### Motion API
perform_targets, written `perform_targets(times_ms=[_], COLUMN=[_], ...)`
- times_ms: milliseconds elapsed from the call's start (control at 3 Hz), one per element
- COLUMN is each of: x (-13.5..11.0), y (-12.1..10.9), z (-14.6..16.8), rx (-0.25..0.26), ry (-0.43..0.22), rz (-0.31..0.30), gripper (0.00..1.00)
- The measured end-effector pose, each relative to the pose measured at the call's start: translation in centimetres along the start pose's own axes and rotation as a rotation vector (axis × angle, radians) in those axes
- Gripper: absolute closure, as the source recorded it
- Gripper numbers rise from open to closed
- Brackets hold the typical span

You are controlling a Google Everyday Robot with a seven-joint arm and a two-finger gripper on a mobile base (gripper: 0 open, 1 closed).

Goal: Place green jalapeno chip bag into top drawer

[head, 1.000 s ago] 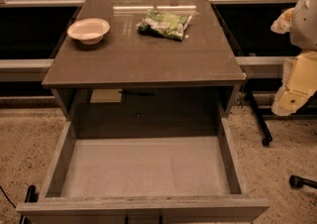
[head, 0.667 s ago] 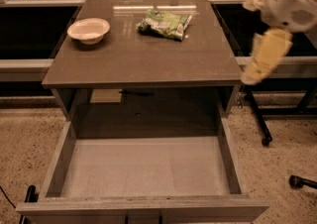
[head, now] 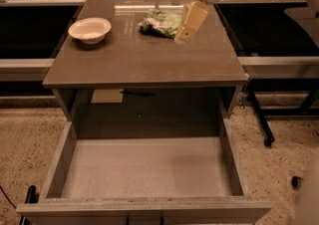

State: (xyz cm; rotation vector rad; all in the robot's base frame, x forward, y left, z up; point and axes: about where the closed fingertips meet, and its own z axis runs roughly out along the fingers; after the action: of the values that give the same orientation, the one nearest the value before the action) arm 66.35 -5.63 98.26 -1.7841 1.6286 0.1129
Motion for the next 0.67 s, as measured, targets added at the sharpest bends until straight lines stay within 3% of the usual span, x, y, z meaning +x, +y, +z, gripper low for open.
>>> perform_targets(times_ms=[333, 667], x=[-1.58, -1.58], y=[-2.35, -2.37], z=[0.57, 0.54], rx=[0.026, 0.027], ry=[-0.043, -0.043], rz=[-0.017, -0.017], gripper=[0.00, 0.00])
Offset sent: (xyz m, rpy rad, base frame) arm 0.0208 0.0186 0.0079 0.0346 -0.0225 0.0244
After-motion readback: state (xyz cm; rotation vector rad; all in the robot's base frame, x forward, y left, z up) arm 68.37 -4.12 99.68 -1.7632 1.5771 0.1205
